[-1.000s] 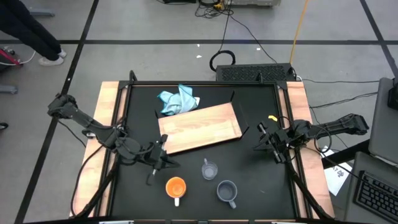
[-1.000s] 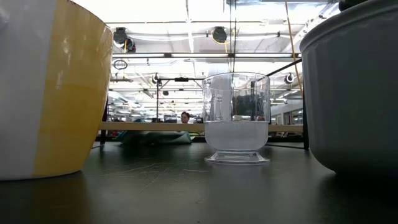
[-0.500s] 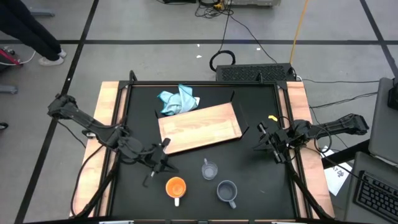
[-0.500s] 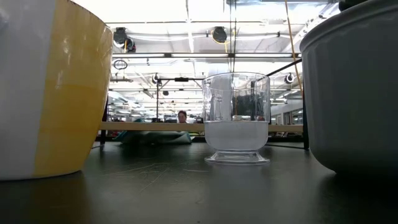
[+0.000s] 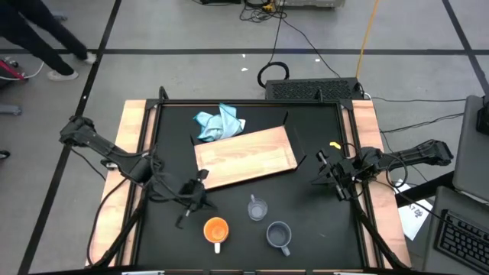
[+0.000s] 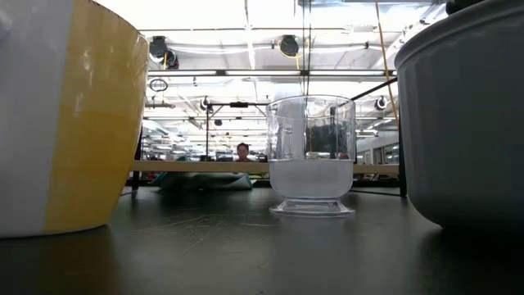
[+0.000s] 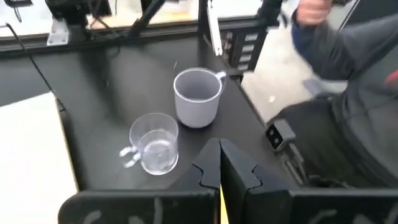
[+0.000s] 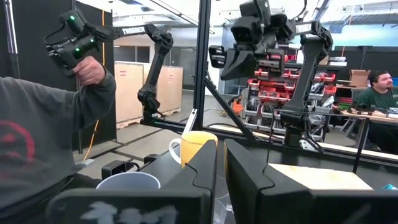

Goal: Stack small to large cups/mugs on shelf
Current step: Put the yellow mug on the shelf

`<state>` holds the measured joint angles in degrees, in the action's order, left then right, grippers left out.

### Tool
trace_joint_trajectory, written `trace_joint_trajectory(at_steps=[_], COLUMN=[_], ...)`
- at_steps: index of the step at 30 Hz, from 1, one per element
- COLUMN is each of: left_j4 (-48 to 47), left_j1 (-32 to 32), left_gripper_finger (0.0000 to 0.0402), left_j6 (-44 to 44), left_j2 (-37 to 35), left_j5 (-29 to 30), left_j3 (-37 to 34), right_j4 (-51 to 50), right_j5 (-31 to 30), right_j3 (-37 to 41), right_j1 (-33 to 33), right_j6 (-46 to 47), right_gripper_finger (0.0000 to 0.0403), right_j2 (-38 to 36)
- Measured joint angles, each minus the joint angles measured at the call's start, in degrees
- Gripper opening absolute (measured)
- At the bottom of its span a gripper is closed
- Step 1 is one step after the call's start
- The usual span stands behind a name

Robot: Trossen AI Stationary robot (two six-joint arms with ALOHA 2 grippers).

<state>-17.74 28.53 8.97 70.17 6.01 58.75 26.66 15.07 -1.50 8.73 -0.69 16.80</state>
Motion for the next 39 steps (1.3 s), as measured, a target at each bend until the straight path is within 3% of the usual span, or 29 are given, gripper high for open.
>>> trace_joint_trajectory(at_steps=[7, 14, 20, 39], left_j4=[-15.5, -23.9, -29.2, -34.8], left_j1=[0.0, 0.1, 0.0, -1.0], left_gripper_finger=[0.0, 0.0, 0.0, 0.0016], left_j6=[-0.1, 0.5, 2.9, 6.7], left_j2=[7.2, 16.2, 21.9, 24.9], left_j5=[0.4, -6.6, -7.9, -8.6], left_j3=[12.1, 20.2, 24.7, 26.2], right_j4=[-0.4, -1.4, -1.8, -1.8], right_j5=[0.0, 0.0, 0.0, 0.0], right_j3=[0.0, 0.0, 0.0, 0.0], right_j1=[0.0, 0.0, 0.0, 0.0], right_j6=[0.0, 0.0, 0.0, 0.4], right_gripper_finger=[0.0025, 0.0025, 0.0025, 0.0025], right_j2=[0.0, 0.0, 0.0, 0.0])
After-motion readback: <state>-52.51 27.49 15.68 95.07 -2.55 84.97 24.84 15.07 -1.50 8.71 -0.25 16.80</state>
